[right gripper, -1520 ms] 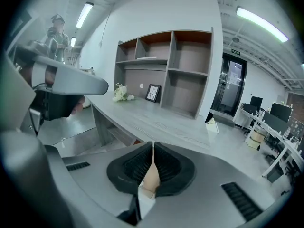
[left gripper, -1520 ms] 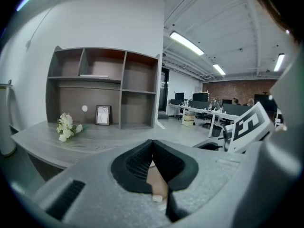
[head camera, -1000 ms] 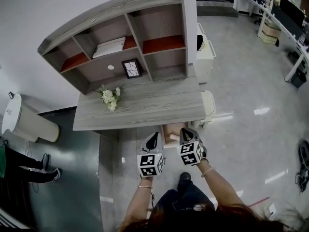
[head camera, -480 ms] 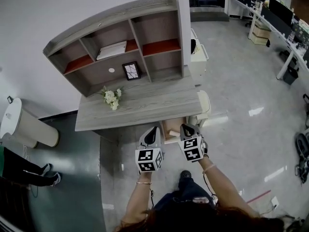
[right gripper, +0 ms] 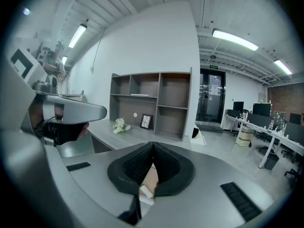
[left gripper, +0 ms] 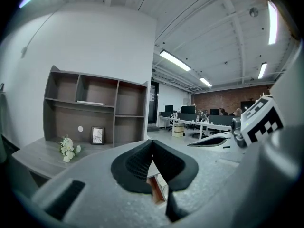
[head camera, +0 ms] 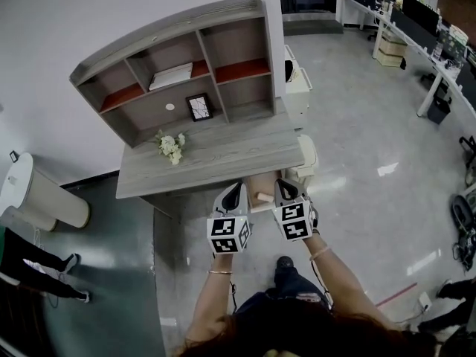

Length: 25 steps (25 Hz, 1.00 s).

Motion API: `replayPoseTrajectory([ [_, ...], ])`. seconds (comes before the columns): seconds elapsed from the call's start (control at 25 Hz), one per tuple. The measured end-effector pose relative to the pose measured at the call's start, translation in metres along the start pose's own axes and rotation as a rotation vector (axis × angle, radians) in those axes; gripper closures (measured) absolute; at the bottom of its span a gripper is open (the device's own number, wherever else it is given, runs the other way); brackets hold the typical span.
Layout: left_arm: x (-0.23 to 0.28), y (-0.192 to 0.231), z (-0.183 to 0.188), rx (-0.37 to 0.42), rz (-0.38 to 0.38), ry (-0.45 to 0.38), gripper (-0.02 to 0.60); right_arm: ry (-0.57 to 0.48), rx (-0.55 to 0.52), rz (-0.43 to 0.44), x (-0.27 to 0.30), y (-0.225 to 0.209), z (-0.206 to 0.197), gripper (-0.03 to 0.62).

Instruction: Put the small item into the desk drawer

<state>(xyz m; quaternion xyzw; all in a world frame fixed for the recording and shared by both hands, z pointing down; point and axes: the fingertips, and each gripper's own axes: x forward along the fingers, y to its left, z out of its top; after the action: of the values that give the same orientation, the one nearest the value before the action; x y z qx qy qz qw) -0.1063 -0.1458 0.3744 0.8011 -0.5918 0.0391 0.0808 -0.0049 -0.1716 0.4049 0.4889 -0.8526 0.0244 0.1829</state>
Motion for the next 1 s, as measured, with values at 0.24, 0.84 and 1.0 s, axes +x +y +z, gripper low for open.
replayPoseTrajectory([
  [0.24, -0.019, -0.010, 0.019, 0.015, -0.019, -0.028, 0.566, -0.053, 0.016, -0.019, -0.028, 0.006, 0.017, 0.592],
  [0.84, -0.064, -0.020, 0.050, 0.033, -0.027, -0.069, 0.566, -0.165, 0.012, -0.044, -0.080, 0.023, 0.060, 0.592],
  [1.0, -0.070, -0.024, 0.058, 0.037, -0.031, -0.083, 0.566, -0.187, 0.014, -0.049, -0.090, 0.023, 0.068, 0.592],
])
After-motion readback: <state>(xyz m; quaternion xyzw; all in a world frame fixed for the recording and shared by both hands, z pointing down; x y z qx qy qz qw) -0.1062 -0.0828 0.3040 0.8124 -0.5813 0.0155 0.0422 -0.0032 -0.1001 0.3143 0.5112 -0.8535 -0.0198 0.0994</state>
